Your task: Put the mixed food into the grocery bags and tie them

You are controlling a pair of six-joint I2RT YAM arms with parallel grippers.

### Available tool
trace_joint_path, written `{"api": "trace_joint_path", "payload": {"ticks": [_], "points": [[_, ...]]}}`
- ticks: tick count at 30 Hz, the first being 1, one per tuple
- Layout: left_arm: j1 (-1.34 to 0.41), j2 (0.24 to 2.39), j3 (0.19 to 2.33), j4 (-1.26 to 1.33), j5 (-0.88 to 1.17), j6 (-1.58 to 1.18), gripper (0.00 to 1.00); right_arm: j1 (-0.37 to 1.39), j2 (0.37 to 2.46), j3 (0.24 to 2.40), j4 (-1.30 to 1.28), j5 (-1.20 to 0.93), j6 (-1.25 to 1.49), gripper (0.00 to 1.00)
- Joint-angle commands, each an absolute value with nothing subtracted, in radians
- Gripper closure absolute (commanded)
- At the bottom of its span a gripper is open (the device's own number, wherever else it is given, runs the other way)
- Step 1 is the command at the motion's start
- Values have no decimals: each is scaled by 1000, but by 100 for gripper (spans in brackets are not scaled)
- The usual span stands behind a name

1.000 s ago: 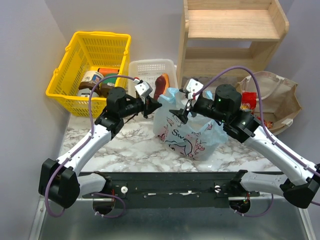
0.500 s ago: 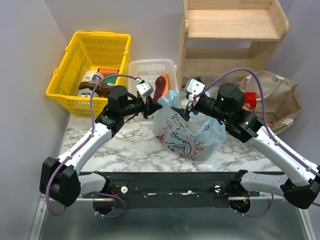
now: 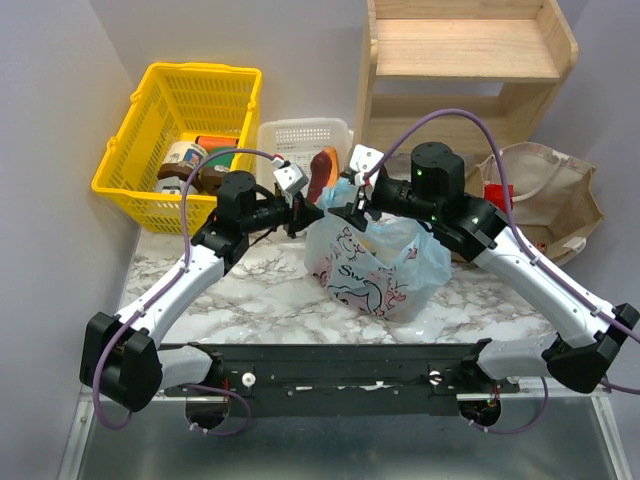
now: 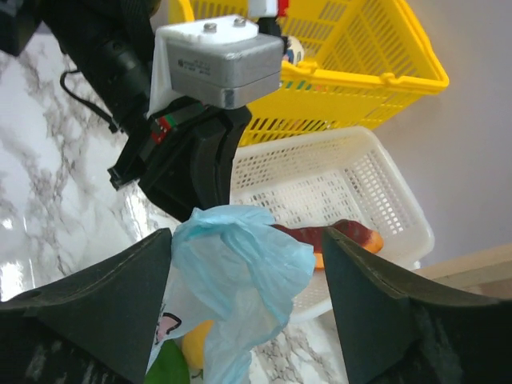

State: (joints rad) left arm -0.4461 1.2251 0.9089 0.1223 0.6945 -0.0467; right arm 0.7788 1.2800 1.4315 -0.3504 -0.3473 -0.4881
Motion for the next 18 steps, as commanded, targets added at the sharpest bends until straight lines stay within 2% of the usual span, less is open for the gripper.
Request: {"api": "trace_joint_path", "payload": {"ticks": [1, 3, 5, 6, 7, 8, 11, 12, 14, 16, 18], "points": [[-440, 1207, 937, 100, 719, -29, 100, 779, 1293, 1474, -419, -400, -479, 30], [-440, 1206, 936, 98, 719, -28, 100, 779, 1292, 1474, -419, -396, -469, 51], [-440, 1203, 939, 91, 716, -31, 99, 778, 1290, 1479, -417, -376, -451, 82], [-440, 1197, 939, 84, 707, -31, 94, 778, 1290, 1483, -416, -365, -445, 89], [-440, 1190, 942, 77, 703, -29, 84, 778, 1290, 1491, -416, -353, -439, 94], [-440, 1183, 945, 60, 696, -25, 58, 776, 1292, 1496, -413, -324, -424, 99], [-440, 1138, 951, 35, 673, -12, 24, 767, 1292, 1516, -411, -279, -400, 99], [-440, 1125, 954, 34, 670, -11, 16, 762, 1292, 1520, -411, -279, -393, 99], [-440, 1085, 966, 26, 669, -6, 7, 750, 1290, 1532, -411, -282, -374, 99], [-440, 1056, 983, 26, 672, -5, 2, 747, 1292, 1542, -410, -281, -362, 99], [-440, 1048, 1009, 46, 696, -9, 1, 746, 1293, 1548, -411, -285, -345, 99]]}}
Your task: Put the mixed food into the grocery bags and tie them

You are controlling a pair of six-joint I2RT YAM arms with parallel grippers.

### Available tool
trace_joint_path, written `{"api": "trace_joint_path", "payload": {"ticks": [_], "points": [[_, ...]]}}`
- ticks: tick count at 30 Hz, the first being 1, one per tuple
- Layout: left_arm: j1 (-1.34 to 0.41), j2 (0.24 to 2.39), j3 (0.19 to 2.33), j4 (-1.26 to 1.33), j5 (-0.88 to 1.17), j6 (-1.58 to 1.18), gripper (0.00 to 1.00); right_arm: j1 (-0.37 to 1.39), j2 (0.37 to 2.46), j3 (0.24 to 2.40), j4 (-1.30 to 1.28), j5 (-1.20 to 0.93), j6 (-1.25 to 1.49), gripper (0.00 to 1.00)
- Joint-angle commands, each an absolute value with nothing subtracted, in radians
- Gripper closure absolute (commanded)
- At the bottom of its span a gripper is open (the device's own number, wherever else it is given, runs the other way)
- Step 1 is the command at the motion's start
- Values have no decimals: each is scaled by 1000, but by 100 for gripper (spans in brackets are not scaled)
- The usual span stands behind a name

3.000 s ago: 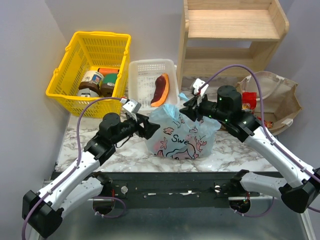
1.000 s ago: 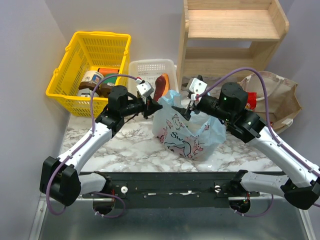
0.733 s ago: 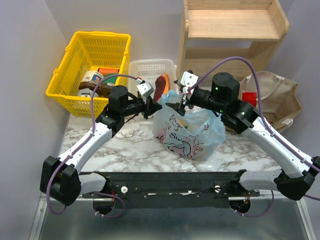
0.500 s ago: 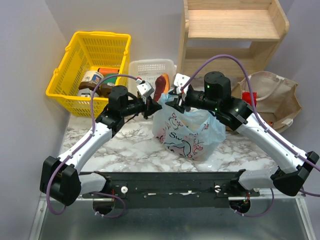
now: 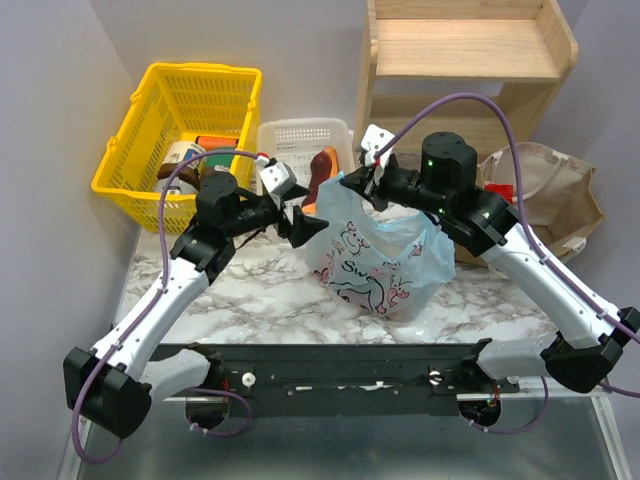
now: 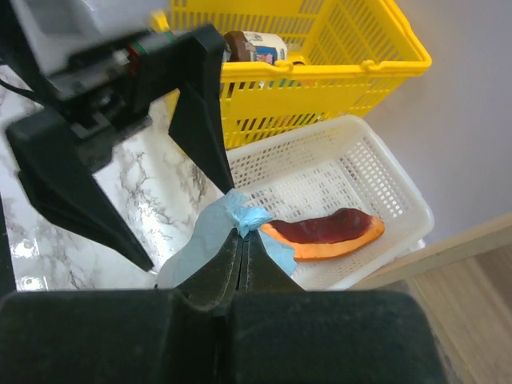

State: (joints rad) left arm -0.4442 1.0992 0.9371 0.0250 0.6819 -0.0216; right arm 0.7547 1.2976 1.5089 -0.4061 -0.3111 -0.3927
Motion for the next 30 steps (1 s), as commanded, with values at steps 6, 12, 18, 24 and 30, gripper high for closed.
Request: {"api": "trace_joint_path", "payload": {"ticks": [6, 12, 18, 24, 30], "points": [[-456, 1117, 989, 358, 749, -182, 1, 744, 1302, 1542, -391, -316, -295, 99], [-523, 1236, 921, 653, 721, -325, 1, 744, 1293, 1517, -361, -302, -224, 99], [-569, 1304, 855, 894, 664, -425, 1, 744, 1281, 1483, -334, -301, -183, 99], [-600, 1402, 847, 1095, 631, -520, 1, 744, 1290, 1467, -314, -299, -147, 99], [-615, 1470, 847, 1144, 580, -528, 4, 744, 1276, 1462, -305, -292, -120, 99]]}}
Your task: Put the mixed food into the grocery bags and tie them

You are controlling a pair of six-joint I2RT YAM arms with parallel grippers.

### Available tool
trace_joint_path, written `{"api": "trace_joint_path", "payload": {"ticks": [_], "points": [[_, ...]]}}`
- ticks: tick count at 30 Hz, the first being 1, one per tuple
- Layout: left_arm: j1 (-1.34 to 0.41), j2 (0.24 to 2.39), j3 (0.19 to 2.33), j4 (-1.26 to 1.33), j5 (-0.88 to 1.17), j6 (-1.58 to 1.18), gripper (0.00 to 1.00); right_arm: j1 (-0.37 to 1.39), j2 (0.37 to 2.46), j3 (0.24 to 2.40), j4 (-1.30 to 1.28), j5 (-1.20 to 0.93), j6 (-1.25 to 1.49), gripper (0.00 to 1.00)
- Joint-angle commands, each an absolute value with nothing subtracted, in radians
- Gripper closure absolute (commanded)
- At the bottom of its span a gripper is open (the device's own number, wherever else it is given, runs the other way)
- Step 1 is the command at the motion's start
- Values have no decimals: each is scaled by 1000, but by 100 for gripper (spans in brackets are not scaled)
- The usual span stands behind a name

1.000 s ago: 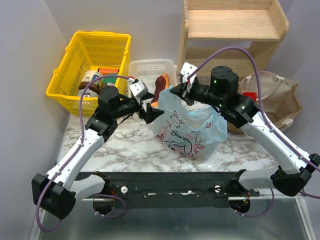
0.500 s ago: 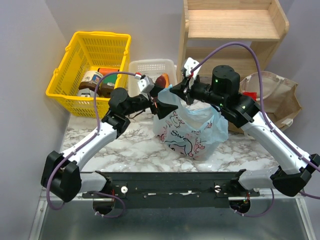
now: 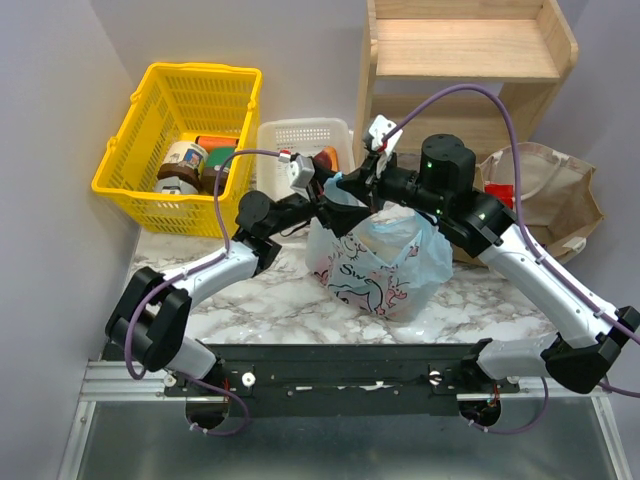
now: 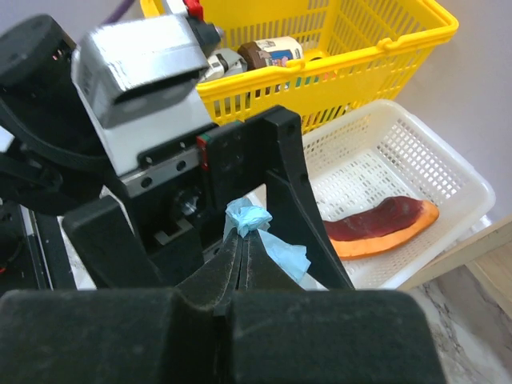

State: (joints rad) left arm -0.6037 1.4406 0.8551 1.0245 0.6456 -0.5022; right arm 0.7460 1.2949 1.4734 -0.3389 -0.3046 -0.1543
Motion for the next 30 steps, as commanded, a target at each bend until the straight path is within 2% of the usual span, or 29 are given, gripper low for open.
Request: {"api": "trace_joint_path", "payload": {"ticks": [1, 5, 8, 10, 13, 14, 20, 22, 25, 26, 27, 28, 29, 30], "points": [[-617, 1479, 848, 1141, 580, -525, 7, 744, 1275, 1457, -304, -287, -115, 99], [-626, 1512, 865, 1143, 594, -546, 48, 744, 1267, 1447, -282, -269, -88, 99], [-635, 1534, 861, 1158, 606, -568, 57, 744, 1270, 1450, -279, -232, -69, 99], [-638, 1542, 844, 1163, 600, -575, 57, 742, 1267, 1454, -279, -193, -63, 99], [-641, 1555, 816, 1201, 600, -601, 53, 739, 1266, 1454, -272, -170, -43, 99], [-643, 1560, 812, 1227, 595, -607, 46, 738, 1266, 1453, -268, -166, -31, 99], [-652, 1588, 822, 1258, 584, -627, 46, 735, 1259, 1424, -244, -143, 29, 99], [-655, 1600, 825, 1261, 581, -634, 52, 736, 1255, 1410, -238, -127, 38, 99], [-655, 1609, 818, 1266, 578, -643, 80, 733, 1244, 1402, -235, -94, 51, 99], [-653, 1609, 815, 1261, 574, -644, 95, 732, 1238, 1398, -233, -87, 51, 99], [-652, 1605, 805, 1255, 569, -644, 100, 729, 1235, 1394, -235, -81, 51, 99], [-649, 1591, 801, 1241, 551, -644, 100, 723, 1230, 1391, -236, -80, 46, 99], [-640, 1580, 796, 1205, 545, -644, 100, 718, 1226, 1390, -247, -75, 37, 95], [-632, 1569, 790, 1178, 543, -643, 100, 715, 1206, 1384, -258, -65, 28, 86]]}}
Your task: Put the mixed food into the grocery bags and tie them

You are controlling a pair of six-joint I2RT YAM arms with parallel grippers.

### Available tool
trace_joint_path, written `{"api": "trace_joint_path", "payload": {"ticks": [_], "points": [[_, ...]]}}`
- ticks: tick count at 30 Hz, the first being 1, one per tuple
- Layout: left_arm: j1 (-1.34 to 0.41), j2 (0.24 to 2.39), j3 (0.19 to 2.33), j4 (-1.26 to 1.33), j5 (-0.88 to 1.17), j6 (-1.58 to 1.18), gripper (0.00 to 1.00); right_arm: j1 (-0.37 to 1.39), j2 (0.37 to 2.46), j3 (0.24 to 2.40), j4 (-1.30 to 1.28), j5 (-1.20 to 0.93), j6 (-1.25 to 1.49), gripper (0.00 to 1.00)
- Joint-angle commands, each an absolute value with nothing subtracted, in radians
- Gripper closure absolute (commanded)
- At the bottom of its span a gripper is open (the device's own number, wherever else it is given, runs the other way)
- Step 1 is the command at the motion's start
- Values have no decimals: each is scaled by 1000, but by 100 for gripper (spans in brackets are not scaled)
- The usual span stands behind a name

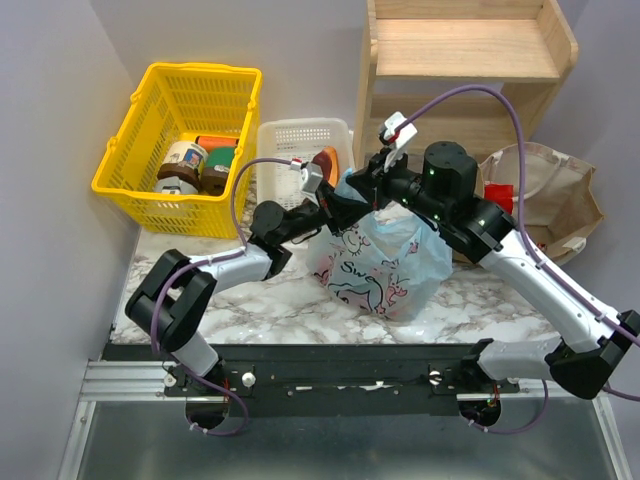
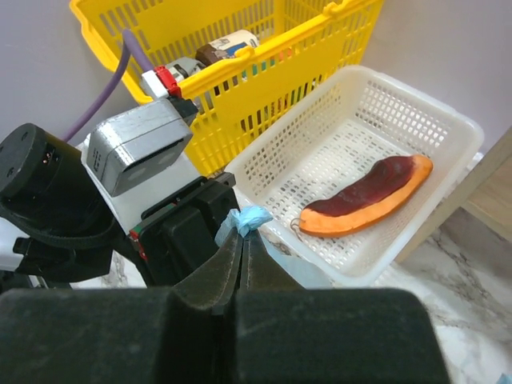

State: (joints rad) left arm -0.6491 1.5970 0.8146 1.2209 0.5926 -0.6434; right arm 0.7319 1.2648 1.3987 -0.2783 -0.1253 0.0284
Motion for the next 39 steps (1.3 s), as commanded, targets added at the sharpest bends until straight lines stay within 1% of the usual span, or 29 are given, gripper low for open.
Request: {"api": "trace_joint_path", "payload": {"ticks": [1, 2, 3, 5, 6, 8, 9, 11, 16, 24, 28, 29, 30, 33, 35, 38, 39], "points": [[-624, 1543, 787, 1152, 543, -641, 100, 712, 1195, 1379, -270, -61, 17, 71], [-617, 1526, 782, 1085, 542, -637, 100, 710, 1178, 1376, -302, -51, 11, 39], [-608, 1511, 779, 1042, 534, -629, 100, 710, 1148, 1364, -319, -7, -21, 28], [-607, 1454, 781, 898, 508, -569, 100, 710, 1105, 1344, -365, 49, -44, 11], [-607, 1438, 782, 855, 499, -551, 100, 710, 1088, 1330, -379, 128, -48, 7], [-607, 1401, 781, 768, 480, -528, 100, 709, 1040, 1284, -420, 207, -61, 1], [-607, 1390, 781, 743, 465, -520, 100, 707, 1028, 1269, -434, 263, -63, 0], [-607, 1367, 782, 691, 454, -511, 100, 703, 1016, 1214, -463, 310, -71, 0], [-607, 1344, 799, 632, 446, -511, 100, 695, 1038, 1123, -469, 494, -69, 0], [-607, 1331, 822, 571, 428, -505, 100, 695, 1061, 1065, -446, 571, -60, 0], [-607, 1322, 822, 561, 425, -500, 100, 695, 1065, 990, -416, 587, -55, 2], [-607, 1319, 821, 555, 423, -499, 100, 693, 1066, 980, -405, 592, -54, 4], [-607, 1318, 819, 552, 420, -499, 100, 693, 1071, 976, -402, 589, -51, 8], [-607, 1312, 818, 538, 413, -491, 100, 692, 1081, 966, -391, 580, -37, 14], [-607, 1305, 818, 529, 407, -489, 100, 692, 1086, 954, -374, 581, -34, 14], [-607, 1286, 816, 502, 388, -482, 100, 692, 1086, 942, -361, 618, -23, 29], [-607, 1282, 816, 488, 379, -476, 100, 690, 1077, 939, -360, 641, -11, 35]]}}
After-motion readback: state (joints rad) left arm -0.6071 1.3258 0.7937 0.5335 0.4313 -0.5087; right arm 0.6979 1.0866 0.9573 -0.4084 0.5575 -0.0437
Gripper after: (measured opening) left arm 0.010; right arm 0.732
